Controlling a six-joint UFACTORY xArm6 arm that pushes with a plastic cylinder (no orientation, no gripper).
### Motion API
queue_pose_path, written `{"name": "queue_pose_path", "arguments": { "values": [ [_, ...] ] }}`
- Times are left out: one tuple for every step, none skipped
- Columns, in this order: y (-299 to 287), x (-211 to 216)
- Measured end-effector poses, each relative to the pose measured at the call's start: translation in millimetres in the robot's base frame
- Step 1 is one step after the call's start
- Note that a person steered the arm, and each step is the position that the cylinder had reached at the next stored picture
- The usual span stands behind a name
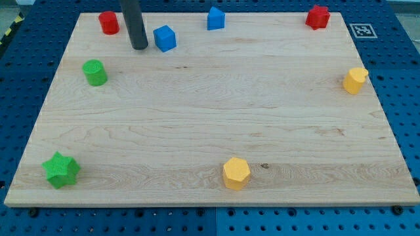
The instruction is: Slide the blue cube to the center
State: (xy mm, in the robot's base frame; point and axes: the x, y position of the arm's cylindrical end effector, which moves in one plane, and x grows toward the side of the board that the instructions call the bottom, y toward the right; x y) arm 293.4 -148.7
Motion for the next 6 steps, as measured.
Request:
{"name": "queue_pose_path", "arguments": {
  "values": [
    [1.7, -16.0],
    [10.3, -24.7],
    [34.3, -29.4],
    [47.5, -25.2],
    [48.9, -10.6],
    [55.1, 9.5]
  ]
}}
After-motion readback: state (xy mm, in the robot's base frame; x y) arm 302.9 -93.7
